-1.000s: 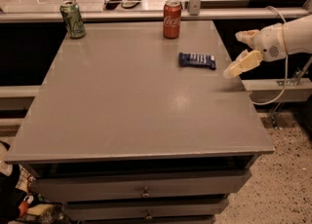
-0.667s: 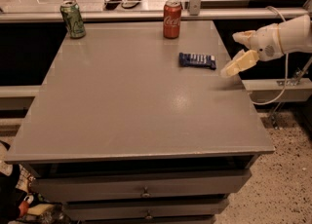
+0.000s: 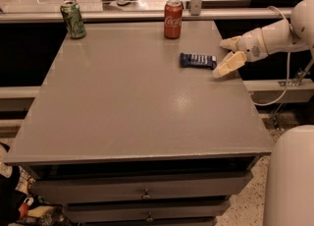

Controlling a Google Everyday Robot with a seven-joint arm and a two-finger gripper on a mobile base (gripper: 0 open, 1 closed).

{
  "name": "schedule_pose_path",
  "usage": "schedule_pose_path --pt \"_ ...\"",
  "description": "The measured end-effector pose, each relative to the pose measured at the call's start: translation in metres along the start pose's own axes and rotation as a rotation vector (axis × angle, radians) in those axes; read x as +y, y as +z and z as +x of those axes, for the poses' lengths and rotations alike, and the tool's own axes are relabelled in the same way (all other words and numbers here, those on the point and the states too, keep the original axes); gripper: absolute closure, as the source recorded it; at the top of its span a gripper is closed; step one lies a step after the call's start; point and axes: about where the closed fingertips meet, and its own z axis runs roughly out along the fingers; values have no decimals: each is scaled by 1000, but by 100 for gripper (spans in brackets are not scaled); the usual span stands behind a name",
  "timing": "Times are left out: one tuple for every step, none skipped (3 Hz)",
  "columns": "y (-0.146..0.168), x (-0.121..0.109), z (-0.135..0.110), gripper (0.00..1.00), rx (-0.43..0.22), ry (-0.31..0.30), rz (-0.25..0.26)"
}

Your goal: Move rxbar blueberry near green can

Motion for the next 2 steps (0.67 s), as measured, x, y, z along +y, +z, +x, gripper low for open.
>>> schedule_pose_path --pt "9 -2 0 0 -17 -5 -22" --pt "9 -2 0 0 -17 -5 -22"
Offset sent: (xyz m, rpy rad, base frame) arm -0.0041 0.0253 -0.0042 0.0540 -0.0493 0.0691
